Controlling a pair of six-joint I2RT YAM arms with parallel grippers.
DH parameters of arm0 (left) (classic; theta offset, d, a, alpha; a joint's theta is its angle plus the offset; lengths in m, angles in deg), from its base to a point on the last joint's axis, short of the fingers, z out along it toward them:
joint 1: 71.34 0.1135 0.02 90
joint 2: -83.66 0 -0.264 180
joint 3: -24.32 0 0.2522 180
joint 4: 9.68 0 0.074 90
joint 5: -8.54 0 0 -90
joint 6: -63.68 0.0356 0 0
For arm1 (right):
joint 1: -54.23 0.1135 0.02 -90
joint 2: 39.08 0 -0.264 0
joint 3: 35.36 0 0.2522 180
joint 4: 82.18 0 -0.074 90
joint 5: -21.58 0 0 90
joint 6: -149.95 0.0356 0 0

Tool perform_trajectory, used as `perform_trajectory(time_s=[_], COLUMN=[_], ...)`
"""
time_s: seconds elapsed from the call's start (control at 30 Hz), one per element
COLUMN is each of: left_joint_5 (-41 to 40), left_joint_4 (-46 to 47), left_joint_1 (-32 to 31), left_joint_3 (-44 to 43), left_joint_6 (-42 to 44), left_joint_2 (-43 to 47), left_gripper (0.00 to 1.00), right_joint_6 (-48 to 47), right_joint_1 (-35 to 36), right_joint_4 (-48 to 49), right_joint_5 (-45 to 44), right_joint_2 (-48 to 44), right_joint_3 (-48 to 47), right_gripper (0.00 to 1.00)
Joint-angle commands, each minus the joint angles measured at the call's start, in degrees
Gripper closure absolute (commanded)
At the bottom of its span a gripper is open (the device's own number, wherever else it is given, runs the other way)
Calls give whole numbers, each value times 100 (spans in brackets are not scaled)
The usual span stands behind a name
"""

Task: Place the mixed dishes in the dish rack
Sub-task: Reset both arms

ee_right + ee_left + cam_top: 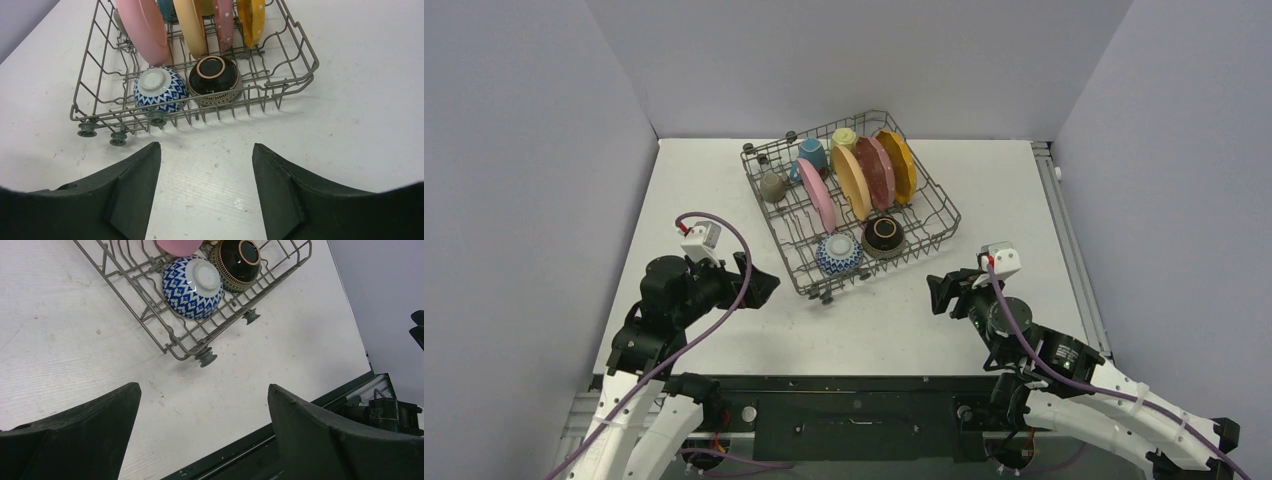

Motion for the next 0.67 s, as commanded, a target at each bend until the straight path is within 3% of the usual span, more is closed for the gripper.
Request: perform_trajectory(time_s=[0.0, 0.47, 0.63], left_joint_5=[-94, 98, -198], left_joint_4=[279, 355, 252], left_joint_1=[-19, 24, 50], left_joint_3=[-39, -4, -45], left_joint_6=[90, 168, 144], left_joint_2=[74, 162, 327], left_gripper=[4, 4, 4], right_joint_6=[-183, -179, -176], right_joint_1=[48, 60, 61], right_joint_4=[296, 336, 313], right_joint_5=[-91, -69, -88], right_joint_2=[-121, 149, 172], right_joint_3=[48, 105, 105], right_gripper=[37, 37, 37])
